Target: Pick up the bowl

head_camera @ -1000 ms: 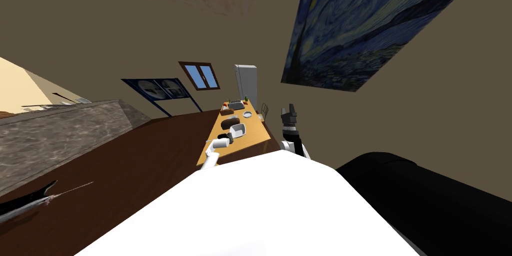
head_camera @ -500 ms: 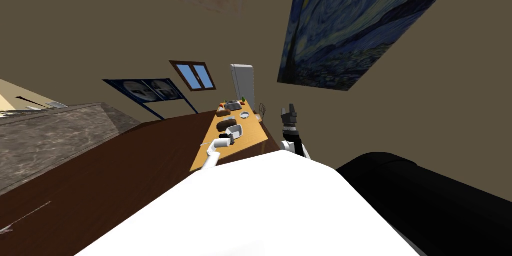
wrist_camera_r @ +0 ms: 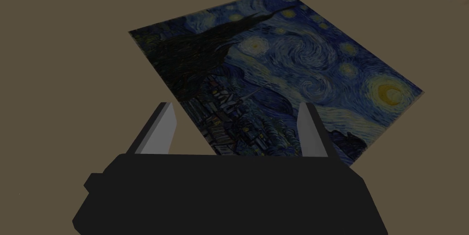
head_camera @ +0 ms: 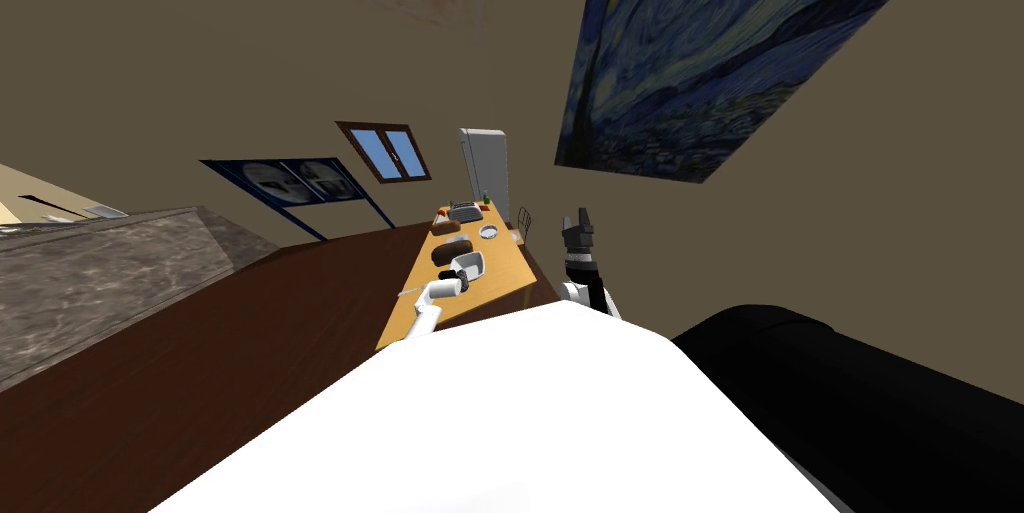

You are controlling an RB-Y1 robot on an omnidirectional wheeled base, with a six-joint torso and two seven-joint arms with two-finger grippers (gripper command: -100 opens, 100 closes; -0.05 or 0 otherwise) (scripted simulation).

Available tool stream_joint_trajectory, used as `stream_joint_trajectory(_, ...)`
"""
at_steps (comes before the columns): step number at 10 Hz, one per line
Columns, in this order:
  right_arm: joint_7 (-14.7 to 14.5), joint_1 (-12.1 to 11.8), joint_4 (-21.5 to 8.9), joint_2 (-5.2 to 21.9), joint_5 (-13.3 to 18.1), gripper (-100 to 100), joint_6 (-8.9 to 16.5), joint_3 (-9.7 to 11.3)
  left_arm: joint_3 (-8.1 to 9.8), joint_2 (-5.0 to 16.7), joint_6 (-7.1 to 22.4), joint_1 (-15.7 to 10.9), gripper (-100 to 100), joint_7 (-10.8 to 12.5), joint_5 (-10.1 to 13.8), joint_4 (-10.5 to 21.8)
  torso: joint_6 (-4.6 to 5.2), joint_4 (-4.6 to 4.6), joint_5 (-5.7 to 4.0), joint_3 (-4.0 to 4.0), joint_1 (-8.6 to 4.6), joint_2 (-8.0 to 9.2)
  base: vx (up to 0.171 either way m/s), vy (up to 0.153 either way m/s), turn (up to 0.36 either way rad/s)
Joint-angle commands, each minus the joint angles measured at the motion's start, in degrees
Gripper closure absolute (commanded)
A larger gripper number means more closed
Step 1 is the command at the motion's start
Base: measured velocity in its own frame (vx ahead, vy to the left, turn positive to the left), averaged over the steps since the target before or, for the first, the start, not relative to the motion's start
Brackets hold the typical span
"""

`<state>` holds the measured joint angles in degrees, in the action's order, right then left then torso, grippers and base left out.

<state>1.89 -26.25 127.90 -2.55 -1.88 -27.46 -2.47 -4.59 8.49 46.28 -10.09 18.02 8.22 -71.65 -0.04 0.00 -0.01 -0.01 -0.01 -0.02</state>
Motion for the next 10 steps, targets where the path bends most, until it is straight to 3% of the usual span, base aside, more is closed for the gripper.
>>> stream_joint_trajectory(1, 0.0, 0.0, 0.0, 0.0, 0.0, 0, 0.0, 0.0, 0.00, 0.0, 0.0, 0.0, 100, 0.0, 0.0, 0.0, 0.00, 0.00, 0.00, 0.00, 0.00, 0.00, 0.000, 0.000, 0.000)
stream_joint_trajectory(4, 0.0, 0.0, 0.0, 0.0, 0.0, 0, 0.0, 0.0, -0.07, 0.1, 0.2, 0.1, 100, -0.1, -0.1, 0.2, -0.03, 0.15, 0.05, 0.15, 0.04, 0.16, 0.000, 0.000, 0.000)
stream_joint_trajectory(5, 0.0, 0.0, 0.0, 0.0, 0.0, 0, 0.0, 0.0, -0.07, 0.1, 0.2, 0.1, 0, -0.1, -0.1, 0.2, -0.02, 0.16, 0.04, 0.17, 0.03, 0.18, 0.000, 0.000, 0.000)
stream_joint_trajectory(6, 0.0, 0.0, 0.0, 0.0, 0.0, 0, 0.0, 0.0, -0.23, 0.3, 1.6, 0.0, 100, 0.4, 0.0, -1.7, -0.01, 0.16, 0.05, 0.16, 0.03, 0.17, -0.041, -0.003, 0.012)
stream_joint_trajectory(8, 0.0, 0.0, 0.0, 0.0, 0.0, 0, 0.0, 0.0, -0.46, 0.7, 3.4, 0.0, 100, 0.9, 0.1, -3.6, -0.01, 0.24, 0.01, 0.32, -0.02, 0.41, -0.061, -0.005, 0.008)
stream_joint_trajectory(9, 0.0, 0.0, 0.0, 0.0, 0.0, 0, 0.0, 0.0, -0.37, 0.5, 2.6, 0.1, 100, 0.7, 0.1, -2.9, -0.01, 0.28, -0.02, 0.37, -0.04, 0.47, -0.025, -0.002, 0.003)
stream_joint_trajectory(10, 0.0, 0.0, 0.0, 0.0, 0.0, 0, 0.0, 0.0, -0.38, 0.6, 2.9, 0.1, 0, 0.7, 0.1, -3.0, 0.00, 0.28, -0.02, 0.33, -0.04, 0.39, -0.005, 0.000, 0.000)
